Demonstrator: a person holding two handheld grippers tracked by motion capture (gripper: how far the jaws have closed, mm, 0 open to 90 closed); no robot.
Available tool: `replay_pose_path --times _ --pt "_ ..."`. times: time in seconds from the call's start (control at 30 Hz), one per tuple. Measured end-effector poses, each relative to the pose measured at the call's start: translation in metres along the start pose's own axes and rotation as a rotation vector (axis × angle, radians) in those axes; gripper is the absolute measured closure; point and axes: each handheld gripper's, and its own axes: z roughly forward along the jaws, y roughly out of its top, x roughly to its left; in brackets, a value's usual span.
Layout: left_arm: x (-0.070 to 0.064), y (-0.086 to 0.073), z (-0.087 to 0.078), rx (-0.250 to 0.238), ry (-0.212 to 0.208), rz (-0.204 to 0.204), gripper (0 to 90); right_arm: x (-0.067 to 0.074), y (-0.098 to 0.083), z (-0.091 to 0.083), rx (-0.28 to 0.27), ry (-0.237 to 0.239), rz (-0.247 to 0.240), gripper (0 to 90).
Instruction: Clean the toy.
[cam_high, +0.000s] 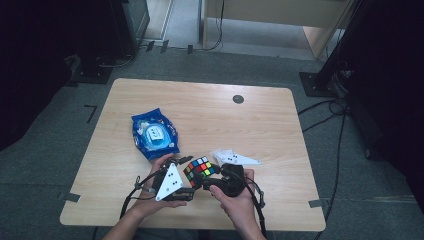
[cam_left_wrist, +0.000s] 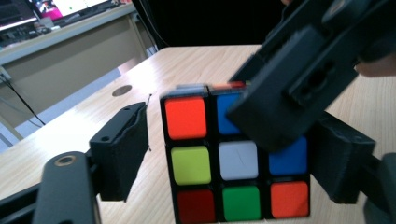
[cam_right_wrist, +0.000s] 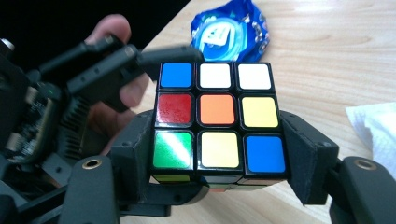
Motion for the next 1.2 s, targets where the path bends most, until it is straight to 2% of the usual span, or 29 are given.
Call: replay_pose_path --times 0.17,0.23,0.3,0.47,0.57,0.67,0.77,0.83,0.9,0.97,1.03,1.13,1.2 --pt "0.0 -0.003 0.003 0.024 -0.001 -0.008 24.4 -0.001 0.002 -0.005 -0.047 -0.01 0.013 34.6" --pt "-0.001 -0.002 0.003 0.022 -0.008 -0.003 26.3 -0.001 0.002 -0.006 -0.045 -0.004 0.015 34.6" --pt "-0.004 -0.002 0.005 0.027 -0.004 0.009 32.2 -0.001 0.001 -0.004 -0.043 -0.001 0.008 34.6" --pt "-0.003 -0.002 0.003 0.023 0.005 0.009 33.8 0.0 0.0 -0.002 -0.037 0.006 -0.022 34.3" --pt "0.004 -0.002 0.001 0.017 0.005 -0.038 33.8 -0.001 0.003 -0.005 -0.049 0.037 -0.038 33.3" --pt "0.013 -0.006 -0.002 0.028 0.028 -0.07 33.8 -0.005 0.007 -0.012 -0.085 0.066 -0.051 32.9" --pt "0.022 -0.009 -0.004 0.038 0.053 -0.103 33.9 -0.011 0.01 -0.021 -0.127 0.054 -0.06 34.4" --pt "0.026 -0.011 -0.005 0.044 0.063 -0.115 33.8 -0.02 0.012 -0.025 -0.153 0.022 -0.062 34.8" --pt "0.028 -0.011 -0.006 0.045 0.069 -0.125 33.9 -0.025 0.011 -0.025 -0.157 -0.033 -0.085 35.8" --pt "0.029 -0.011 -0.006 0.044 0.069 -0.128 33.9 -0.033 0.009 -0.022 -0.146 -0.15 -0.142 37.2" --pt "0.028 -0.011 -0.006 0.044 0.069 -0.128 33.9 -0.046 0.003 -0.015 -0.108 -0.242 -0.186 38.6" --pt "0.028 -0.011 -0.006 0.045 0.069 -0.126 33.9 -0.066 -0.007 -0.004 -0.049 -0.3 -0.196 42.4" --pt "0.028 -0.011 -0.006 0.047 0.067 -0.124 33.8 -0.078 -0.014 0.003 -0.013 -0.323 -0.184 43.7"
